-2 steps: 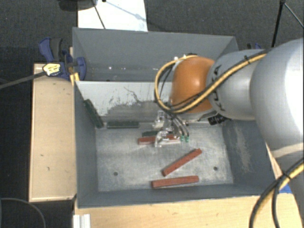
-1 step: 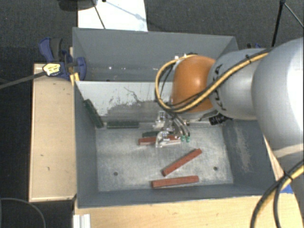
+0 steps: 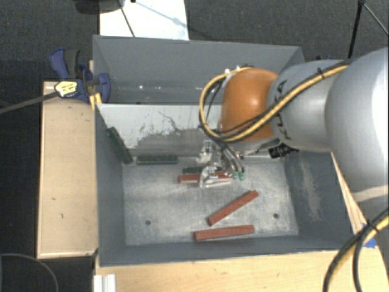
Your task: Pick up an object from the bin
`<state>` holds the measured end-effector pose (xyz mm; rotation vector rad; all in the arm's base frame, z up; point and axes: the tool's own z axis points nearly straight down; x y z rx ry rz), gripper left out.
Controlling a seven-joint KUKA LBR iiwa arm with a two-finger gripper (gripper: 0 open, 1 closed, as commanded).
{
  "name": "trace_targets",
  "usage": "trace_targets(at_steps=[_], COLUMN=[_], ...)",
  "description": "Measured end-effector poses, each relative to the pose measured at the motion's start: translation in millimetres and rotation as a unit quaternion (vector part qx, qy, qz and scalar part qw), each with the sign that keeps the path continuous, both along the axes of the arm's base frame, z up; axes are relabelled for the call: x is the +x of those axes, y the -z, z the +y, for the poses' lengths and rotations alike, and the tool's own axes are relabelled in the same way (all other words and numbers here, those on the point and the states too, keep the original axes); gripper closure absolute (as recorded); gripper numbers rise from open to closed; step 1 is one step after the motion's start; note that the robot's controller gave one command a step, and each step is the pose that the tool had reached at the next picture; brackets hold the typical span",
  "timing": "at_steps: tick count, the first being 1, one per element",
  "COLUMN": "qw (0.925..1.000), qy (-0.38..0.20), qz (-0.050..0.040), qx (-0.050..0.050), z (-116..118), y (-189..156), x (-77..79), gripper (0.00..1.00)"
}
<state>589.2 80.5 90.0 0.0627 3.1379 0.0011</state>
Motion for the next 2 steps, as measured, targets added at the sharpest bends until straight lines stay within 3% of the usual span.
trace_targets(at_steps=[2], qw=[1.0000], qy=[0.000], qz=[0.0023], qx=[0.000], z=[-0.1], y=[-18.7], x=[-1.0], gripper=[1.00])
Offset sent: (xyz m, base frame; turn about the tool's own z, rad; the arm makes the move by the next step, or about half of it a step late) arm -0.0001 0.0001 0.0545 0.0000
